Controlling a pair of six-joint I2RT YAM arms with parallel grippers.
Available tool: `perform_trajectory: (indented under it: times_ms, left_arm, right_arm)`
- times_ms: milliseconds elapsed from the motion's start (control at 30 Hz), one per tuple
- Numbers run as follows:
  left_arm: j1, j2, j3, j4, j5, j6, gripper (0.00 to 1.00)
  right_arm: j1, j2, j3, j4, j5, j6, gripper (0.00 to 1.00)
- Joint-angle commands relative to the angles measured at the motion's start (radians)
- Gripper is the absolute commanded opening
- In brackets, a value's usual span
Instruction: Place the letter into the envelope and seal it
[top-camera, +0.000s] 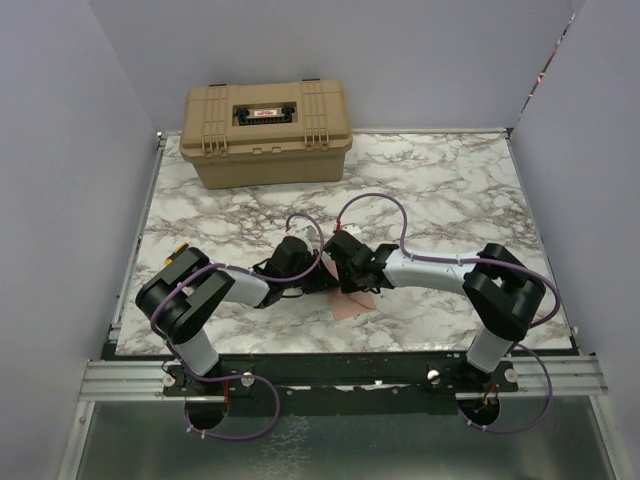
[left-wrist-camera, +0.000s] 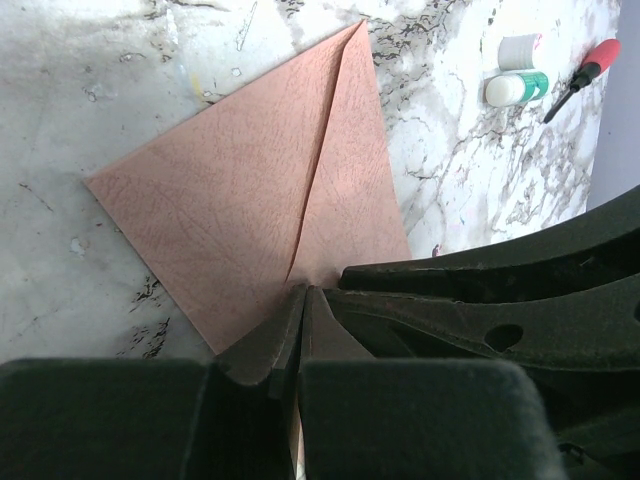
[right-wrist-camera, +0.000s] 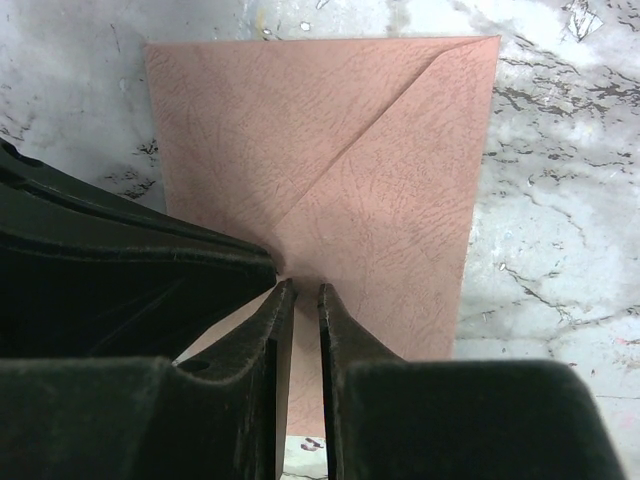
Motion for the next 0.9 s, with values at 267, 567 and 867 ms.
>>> perform_trajectory:
  times_ms: [267,567,867]
  left_arm:
    - [0.036,0.019,-0.053,-0.127,-0.051,0.041,0.00]
    - [0.049,0.014,-0.055,-0.127,-0.033,0.050,0.00]
    - [0.051,0.017,-0.048,-0.127,-0.017,0.061,0.00]
  right_arm:
    - [0.029,-0.006,-0.081,-0.211,-0.064,-0.006,0.15]
    - [0.029,-0.084,-0.076,-0.272,-0.036,0.000,0.16]
    - [0.029,-0.027,0.058,-0.190,0.043,0.058,0.15]
